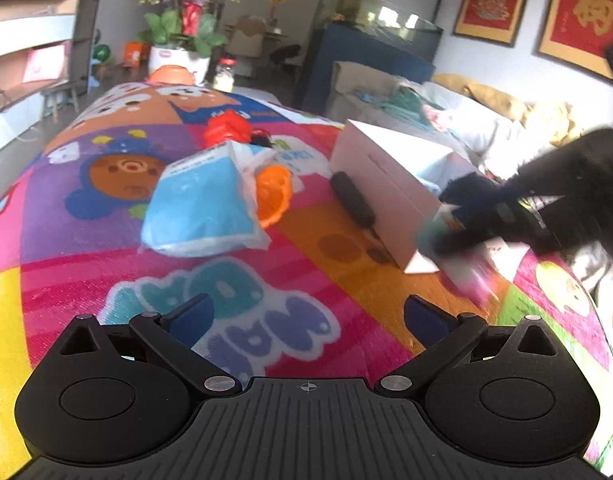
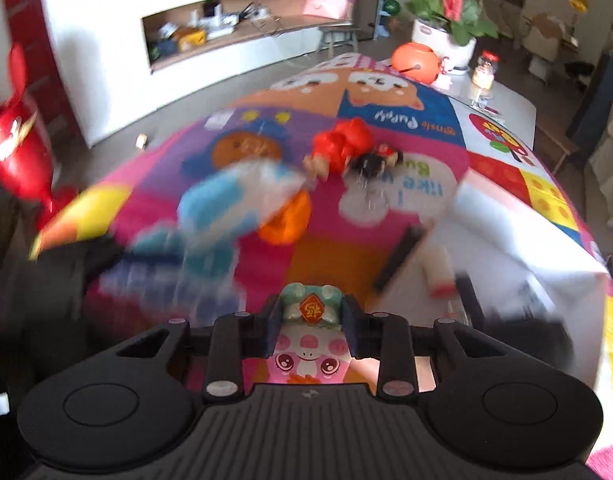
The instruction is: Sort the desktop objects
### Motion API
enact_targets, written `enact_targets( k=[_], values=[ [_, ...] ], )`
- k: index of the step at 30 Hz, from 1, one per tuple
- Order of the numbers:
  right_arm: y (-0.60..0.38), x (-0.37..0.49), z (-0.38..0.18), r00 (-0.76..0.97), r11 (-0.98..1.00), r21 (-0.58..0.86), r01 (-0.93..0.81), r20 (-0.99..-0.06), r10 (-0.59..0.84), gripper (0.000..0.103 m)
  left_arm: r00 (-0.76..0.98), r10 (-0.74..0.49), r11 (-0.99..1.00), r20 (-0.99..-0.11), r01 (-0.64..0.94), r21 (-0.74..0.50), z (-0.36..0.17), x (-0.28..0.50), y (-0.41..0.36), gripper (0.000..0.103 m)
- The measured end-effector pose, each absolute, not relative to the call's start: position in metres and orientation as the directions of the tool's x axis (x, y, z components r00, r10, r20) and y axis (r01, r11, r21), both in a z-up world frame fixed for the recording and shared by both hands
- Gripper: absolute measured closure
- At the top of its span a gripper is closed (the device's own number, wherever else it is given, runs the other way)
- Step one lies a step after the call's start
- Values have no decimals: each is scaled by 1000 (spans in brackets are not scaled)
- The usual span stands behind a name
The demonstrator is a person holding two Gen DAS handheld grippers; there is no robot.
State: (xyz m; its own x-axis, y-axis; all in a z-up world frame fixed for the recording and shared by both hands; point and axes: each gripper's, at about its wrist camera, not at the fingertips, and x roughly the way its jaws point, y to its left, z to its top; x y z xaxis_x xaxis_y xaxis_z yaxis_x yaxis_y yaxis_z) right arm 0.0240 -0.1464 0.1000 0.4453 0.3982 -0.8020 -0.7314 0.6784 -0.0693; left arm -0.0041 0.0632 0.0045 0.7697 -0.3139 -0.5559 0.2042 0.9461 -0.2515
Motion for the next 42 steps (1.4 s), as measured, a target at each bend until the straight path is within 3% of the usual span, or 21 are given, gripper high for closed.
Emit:
enact_targets(
  k=[5,7,9,17,25,36,42],
  values=[
    [-162,-22,63,505,618,-225,-754,-800,325,67,762,-280,959,-583,198,-201,3,-2,53,0],
    [-170,-35,53,555,631,-261,-730,-766,326,46,755,-270,963,-598,197,-186,3,-2,51,0],
    [-181,-44,49,572,654,-240,-717,-740,354,38,748,-259,966,-611,198,-166,3,0,47,0],
    [-220,-49,37,602,761,-170,-626,-726,333,32,729,-219,970,-649,237,-60,1,4,27,0],
    [-255,-53,32,629,829,-84,-553,-695,350,12,705,-264,954,-658,291,-72,2,0,7,0],
    [-323,-34,19,685,959,103,-264,-681,261,2,614,-442,877,-654,449,-171,6,4,-34,0],
    [-321,-35,15,699,962,91,-257,-670,250,0,625,-407,877,-666,471,-95,3,10,-55,0]
  ],
)
